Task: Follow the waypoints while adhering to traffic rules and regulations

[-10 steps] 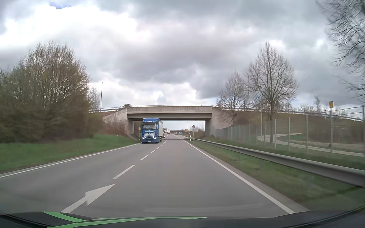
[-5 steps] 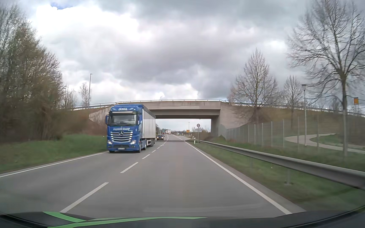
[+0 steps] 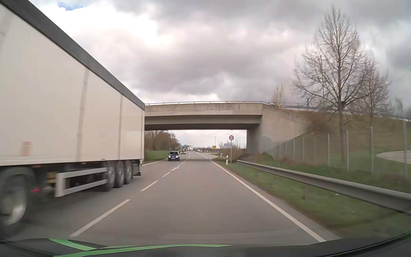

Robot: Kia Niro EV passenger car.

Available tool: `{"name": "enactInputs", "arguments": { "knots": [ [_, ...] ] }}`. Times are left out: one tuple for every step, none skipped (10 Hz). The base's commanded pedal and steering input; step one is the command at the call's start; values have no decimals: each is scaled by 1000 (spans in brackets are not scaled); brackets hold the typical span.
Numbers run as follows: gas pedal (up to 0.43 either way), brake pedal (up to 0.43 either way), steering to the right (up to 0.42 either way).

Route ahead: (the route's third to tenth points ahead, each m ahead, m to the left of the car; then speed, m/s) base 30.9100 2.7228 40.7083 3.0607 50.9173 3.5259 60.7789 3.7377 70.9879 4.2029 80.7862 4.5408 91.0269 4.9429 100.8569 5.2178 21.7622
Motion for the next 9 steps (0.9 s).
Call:
{"name": "enactInputs", "arguments": {
  "knots": [
    [157, 0, -3],
    [157, 0, -3],
    [157, 0, -3],
    [157, 0, -3],
    [157, 0, -3],
    [157, 0, -3],
    [157, 0, -3],
    [157, 0, -3],
    [157, 0, -3]
  ]
}}
